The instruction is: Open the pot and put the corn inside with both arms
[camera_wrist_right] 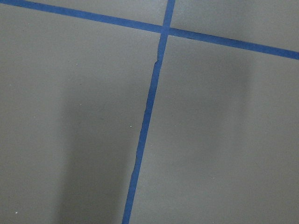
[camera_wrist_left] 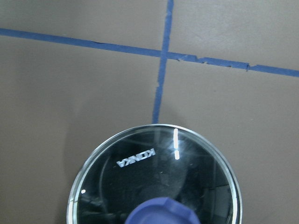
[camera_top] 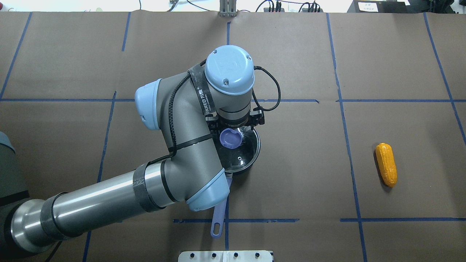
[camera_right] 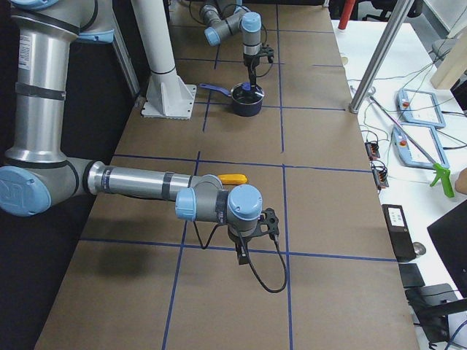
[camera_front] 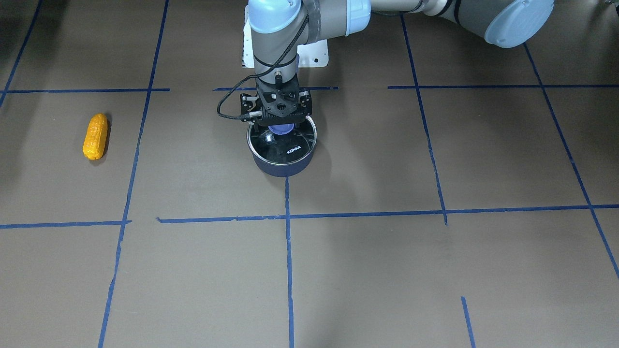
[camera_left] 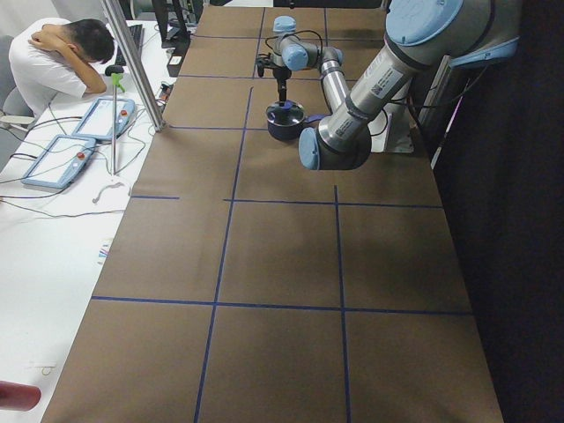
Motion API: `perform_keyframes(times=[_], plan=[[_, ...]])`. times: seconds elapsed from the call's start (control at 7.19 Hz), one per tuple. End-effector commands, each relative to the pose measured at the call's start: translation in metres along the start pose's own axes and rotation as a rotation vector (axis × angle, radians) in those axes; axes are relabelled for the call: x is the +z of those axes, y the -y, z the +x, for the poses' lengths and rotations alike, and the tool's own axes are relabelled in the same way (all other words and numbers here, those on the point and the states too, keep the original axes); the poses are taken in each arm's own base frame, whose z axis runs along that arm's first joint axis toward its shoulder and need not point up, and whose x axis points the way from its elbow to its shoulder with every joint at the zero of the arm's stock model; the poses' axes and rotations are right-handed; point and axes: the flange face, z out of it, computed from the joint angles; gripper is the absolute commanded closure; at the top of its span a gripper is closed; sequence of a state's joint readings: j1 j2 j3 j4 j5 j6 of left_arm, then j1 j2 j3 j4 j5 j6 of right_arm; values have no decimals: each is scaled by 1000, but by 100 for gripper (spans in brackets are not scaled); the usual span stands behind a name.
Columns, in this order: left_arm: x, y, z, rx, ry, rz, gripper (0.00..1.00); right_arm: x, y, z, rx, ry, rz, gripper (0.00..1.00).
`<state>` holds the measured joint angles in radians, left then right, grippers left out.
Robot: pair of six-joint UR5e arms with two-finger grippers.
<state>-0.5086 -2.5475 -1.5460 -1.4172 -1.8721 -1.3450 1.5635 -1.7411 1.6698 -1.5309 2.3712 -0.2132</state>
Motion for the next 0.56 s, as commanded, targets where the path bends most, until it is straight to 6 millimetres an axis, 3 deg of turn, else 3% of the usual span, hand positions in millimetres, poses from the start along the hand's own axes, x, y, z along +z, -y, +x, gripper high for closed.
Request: perform_keyframes(times=[0.0,0.28,0.42], plan=[[9,2,-1,8,10,-7,0,1,0,1,0,-1,-2,0],[24,2,-18,6,32,-14,0,2,0,1,0,0,-4,0],[27,-4,-16,19,32,-21,0,1,-1,1,1,-1,-3,0]])
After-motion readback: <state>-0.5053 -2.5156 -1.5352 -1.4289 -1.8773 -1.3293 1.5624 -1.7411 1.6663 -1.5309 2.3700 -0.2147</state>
